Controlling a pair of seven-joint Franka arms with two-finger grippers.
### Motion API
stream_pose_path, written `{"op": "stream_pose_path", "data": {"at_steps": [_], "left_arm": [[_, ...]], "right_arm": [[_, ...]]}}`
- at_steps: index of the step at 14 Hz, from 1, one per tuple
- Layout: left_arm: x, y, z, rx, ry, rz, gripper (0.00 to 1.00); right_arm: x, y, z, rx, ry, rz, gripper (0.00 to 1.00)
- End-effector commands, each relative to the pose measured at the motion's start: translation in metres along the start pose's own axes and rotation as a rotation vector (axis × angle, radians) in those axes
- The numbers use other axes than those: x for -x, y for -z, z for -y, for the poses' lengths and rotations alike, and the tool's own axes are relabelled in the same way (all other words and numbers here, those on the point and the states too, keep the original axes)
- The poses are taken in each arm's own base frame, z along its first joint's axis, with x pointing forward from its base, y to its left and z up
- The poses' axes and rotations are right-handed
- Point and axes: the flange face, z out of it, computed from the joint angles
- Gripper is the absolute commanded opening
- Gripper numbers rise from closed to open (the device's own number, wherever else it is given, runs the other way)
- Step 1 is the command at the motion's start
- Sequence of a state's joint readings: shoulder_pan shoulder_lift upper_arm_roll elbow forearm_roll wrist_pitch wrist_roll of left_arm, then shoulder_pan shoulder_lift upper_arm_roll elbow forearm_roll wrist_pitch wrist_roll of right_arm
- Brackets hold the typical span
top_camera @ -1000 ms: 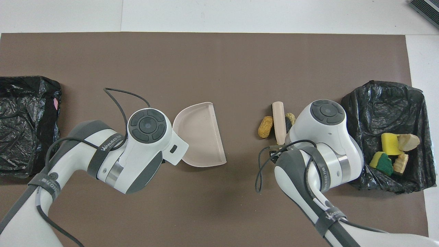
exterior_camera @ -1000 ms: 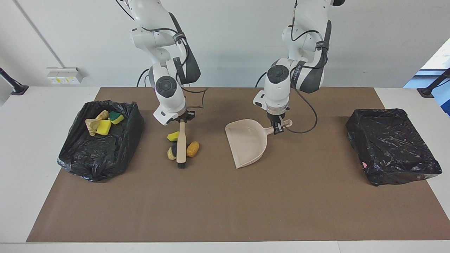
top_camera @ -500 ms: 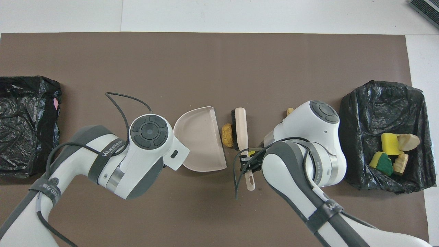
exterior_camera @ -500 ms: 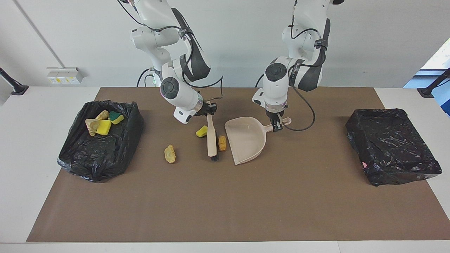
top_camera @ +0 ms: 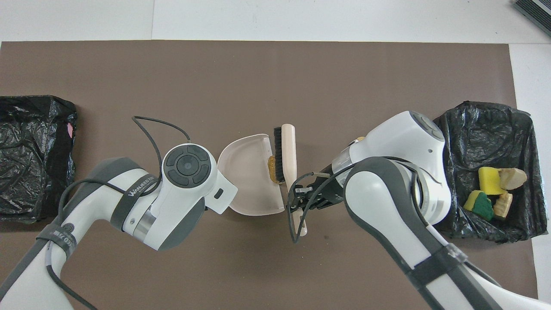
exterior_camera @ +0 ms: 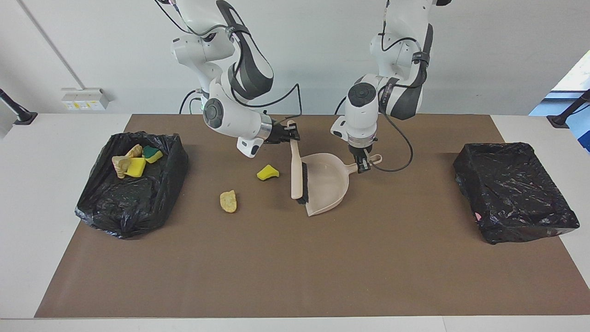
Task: Sweep and dump trash in bin
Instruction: 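Sweep the remaining crust and sponge toward the dustpan with the right gripper, then move the brush with the right gripper to the crusts near the bin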
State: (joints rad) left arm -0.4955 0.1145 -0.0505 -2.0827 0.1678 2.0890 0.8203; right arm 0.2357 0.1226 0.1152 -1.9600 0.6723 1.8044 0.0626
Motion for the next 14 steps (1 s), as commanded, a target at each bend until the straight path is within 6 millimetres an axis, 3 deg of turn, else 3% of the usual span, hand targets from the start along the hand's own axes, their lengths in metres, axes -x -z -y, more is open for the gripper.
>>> {"op": "stream_pose_path", "data": {"at_steps": [1,4,7,12,13,14], "left_arm": [[0.004,-0.001,-0.01,-0.025,-0.005,0.004,0.0],[0.004,-0.001,-0.009,-0.026,-0.004,0.003,0.0],[0.004,-0.001,-0.008,-0.033,-0.003,-0.005,0.0],[0.004,0.0,-0.007,-0.037,-0.001,-0.009,0.0],[0.004,-0.001,-0.007,-0.036,-0.001,-0.008,0.0],[0.005,-0.001,-0.007,-0.037,0.0,-0.009,0.0]], "right_arm": [[0.015,0.053,-0.027,0.162,-0.026,-0.042,0.0],[0.019,0.069,-0.062,0.466,-0.035,-0.077,0.0],[0.015,0.079,-0.114,0.735,-0.022,-0.092,0.0],[0.014,0.033,-0.168,0.841,0.019,-0.016,0.0],[0.016,0.026,-0.164,0.828,0.015,0.006,0.0],[0.019,0.009,-0.147,0.802,0.033,0.03,0.0]]}}
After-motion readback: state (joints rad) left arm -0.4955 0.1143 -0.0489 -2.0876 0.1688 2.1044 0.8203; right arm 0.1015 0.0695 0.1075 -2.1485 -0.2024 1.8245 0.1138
